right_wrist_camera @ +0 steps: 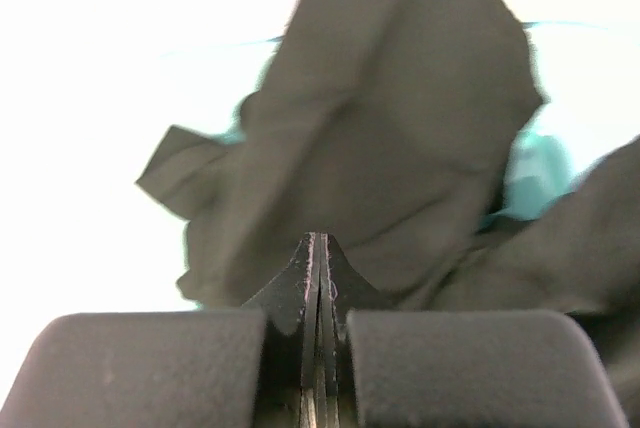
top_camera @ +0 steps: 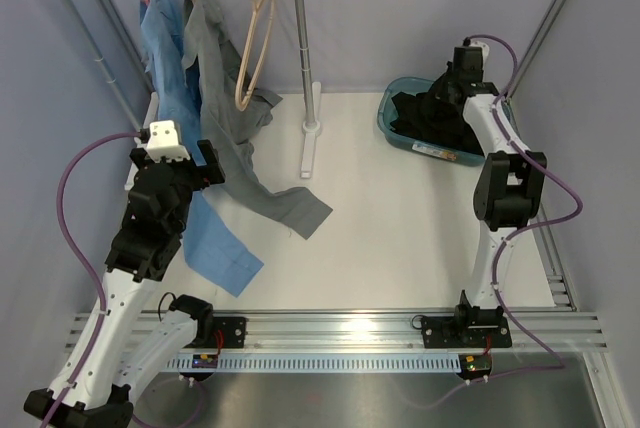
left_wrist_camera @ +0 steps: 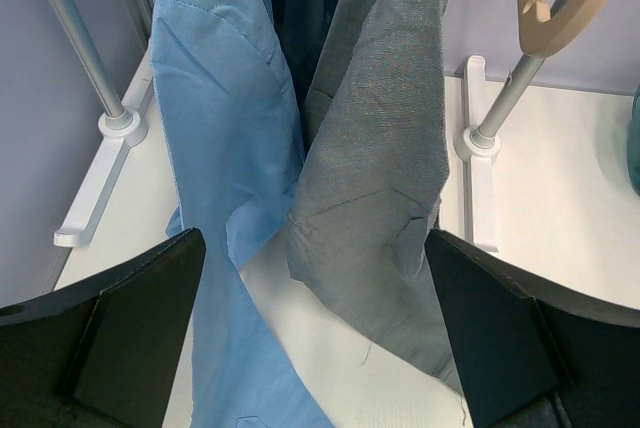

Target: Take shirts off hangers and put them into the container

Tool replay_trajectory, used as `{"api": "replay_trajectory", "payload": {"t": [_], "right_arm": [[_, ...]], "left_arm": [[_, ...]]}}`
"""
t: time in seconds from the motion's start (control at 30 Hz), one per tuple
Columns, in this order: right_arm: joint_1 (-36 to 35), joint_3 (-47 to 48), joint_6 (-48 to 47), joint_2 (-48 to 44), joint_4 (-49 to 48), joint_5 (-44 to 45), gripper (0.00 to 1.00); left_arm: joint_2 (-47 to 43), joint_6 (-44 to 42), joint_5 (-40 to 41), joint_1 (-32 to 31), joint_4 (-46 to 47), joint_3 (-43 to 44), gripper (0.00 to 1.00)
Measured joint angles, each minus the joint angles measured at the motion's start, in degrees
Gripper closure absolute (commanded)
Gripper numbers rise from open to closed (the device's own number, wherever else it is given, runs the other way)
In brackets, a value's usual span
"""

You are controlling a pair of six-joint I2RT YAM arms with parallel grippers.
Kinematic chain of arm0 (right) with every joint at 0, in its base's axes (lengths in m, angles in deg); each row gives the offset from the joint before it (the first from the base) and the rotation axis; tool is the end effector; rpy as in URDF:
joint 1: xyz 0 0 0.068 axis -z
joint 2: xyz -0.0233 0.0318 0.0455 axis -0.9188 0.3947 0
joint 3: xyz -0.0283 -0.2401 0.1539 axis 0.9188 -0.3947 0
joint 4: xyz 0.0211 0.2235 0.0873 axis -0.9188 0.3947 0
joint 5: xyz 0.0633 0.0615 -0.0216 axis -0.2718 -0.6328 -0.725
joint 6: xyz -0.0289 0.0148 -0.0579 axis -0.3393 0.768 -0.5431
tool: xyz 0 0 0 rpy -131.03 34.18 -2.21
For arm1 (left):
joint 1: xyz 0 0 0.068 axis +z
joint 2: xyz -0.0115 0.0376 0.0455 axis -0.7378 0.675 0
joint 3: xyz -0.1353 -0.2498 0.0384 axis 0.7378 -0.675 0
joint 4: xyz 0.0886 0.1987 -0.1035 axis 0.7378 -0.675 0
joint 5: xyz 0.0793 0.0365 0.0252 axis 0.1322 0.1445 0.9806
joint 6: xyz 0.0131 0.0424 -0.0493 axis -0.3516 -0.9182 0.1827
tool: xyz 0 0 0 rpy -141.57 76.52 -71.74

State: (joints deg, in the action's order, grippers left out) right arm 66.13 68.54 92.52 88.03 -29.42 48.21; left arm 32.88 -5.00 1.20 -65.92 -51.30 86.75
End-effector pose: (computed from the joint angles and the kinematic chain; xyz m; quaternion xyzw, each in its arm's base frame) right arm 0.5012 -0.0037 0.2918 0.1459 0.8666 -0.0174 0.4770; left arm 0.1351 -0.0239 0.3825 -0.0556 0.7530 -0.0004 0.6557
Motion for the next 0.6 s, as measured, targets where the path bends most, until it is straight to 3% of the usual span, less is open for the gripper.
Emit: {"api": "replay_trajectory", "payload": {"t": [0.4,0.53,0.6], "right_arm": [[-4.2,-3.78,4.57,2.32,2.78,-3.52,1.0],[-4.09,-1.66,3.52,2.32,3.76,-3.19,0.87],[-4.09,0.52,2.6,2.32,4.02,-2.47,0.72]], "left_arm": [[-0.57,0.02,0.0,0.02,0.02,0.0,0.01],[-0.57,0.02,0.0,0.02,0.0,0.0,0.01],[-0.57,0.02,0.0,0.07,0.02,0.0,0.01]]}}
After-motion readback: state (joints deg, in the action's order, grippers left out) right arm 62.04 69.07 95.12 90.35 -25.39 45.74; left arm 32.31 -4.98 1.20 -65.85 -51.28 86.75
